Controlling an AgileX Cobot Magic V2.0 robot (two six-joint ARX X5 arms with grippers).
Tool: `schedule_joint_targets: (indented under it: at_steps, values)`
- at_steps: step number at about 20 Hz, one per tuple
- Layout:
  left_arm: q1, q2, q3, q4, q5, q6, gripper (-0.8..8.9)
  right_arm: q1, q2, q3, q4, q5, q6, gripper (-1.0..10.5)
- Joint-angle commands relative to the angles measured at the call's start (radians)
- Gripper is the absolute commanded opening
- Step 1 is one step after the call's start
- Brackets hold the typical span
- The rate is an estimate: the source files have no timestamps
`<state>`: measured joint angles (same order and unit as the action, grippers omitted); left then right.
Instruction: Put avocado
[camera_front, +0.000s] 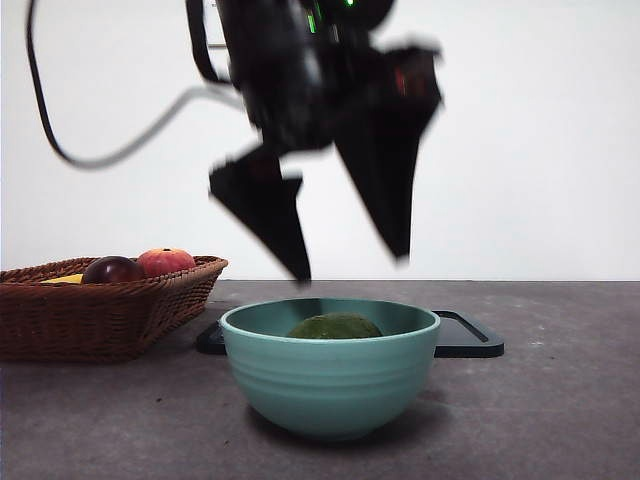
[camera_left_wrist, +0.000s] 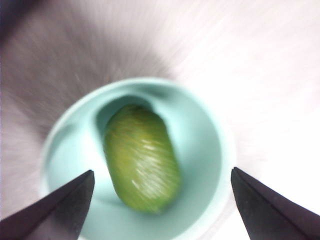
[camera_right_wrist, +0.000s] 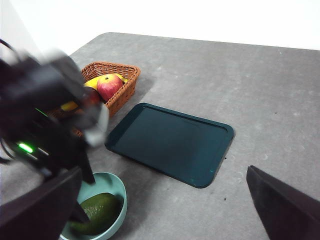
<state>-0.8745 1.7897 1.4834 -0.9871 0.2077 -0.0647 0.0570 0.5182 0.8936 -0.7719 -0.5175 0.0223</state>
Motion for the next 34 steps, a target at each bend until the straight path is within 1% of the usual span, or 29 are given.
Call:
schedule_joint_targets:
  at_steps: [1, 4, 6, 9, 11, 14, 17, 21, 24, 26, 29, 32, 34]
  values:
    - [-0.01, -0.088, 0.028, 0.003, -0.002, 0.007, 4.46, 0.002, 0.002, 0.014, 0.008, 0.002, -0.003, 5.8]
    - [-0.008, -0.238, 0.028, -0.02, -0.003, -0.007, 5.06, 0.002, 0.002, 0.014, 0.008, 0.002, -0.003, 5.8]
    - [-0.008, -0.336, 0.028, -0.039, -0.005, -0.006, 5.09, 0.002, 0.002, 0.014, 0.008, 0.002, -0.003, 5.8]
    - [-0.008, -0.478, 0.025, -0.076, -0.062, -0.005, 5.08, 0.002, 0.002, 0.014, 0.007, 0.002, -0.003, 5.8]
    - [-0.008, -0.575, 0.012, -0.102, -0.111, -0.024, 5.07, 0.011, 0.002, 0.014, 0.006, -0.007, 0.0, 5.8]
    - [-0.008, -0.747, -0.052, -0.118, -0.176, -0.04, 5.07, 0.027, 0.002, 0.014, 0.003, -0.018, 0.002, 5.8]
    - [-0.008, -0.928, -0.165, -0.114, -0.228, -0.057, 5.06, 0.028, 0.003, 0.014, -0.015, -0.027, 0.003, 5.8]
    - [-0.008, -1.174, -0.317, -0.11, -0.229, -0.062, 4.99, 0.028, 0.003, 0.014, -0.053, -0.027, 0.003, 5.8]
    - [-0.008, -1.317, -0.364, -0.121, -0.231, -0.072, 4.99, 0.028, 0.003, 0.014, -0.09, -0.031, 0.005, 5.8]
    - [-0.008, -1.373, -0.368, -0.121, -0.232, -0.071, 4.99, 0.031, 0.01, 0.014, -0.107, -0.035, 0.009, 5.8]
    - [-0.008, -1.409, -0.368, -0.129, -0.234, -0.072, 4.99, 0.053, 0.034, 0.014, -0.11, -0.036, 0.049, 5.8]
    - [-0.008, -1.41, -0.368, -0.164, -0.234, -0.072, 4.99, 0.113, 0.103, 0.014, -0.094, -0.054, 0.087, 5.8]
    - [-0.008, -1.41, -0.368, -0.171, -0.234, -0.072, 4.99, 0.175, 0.168, 0.014, -0.074, -0.054, 0.111, 5.8]
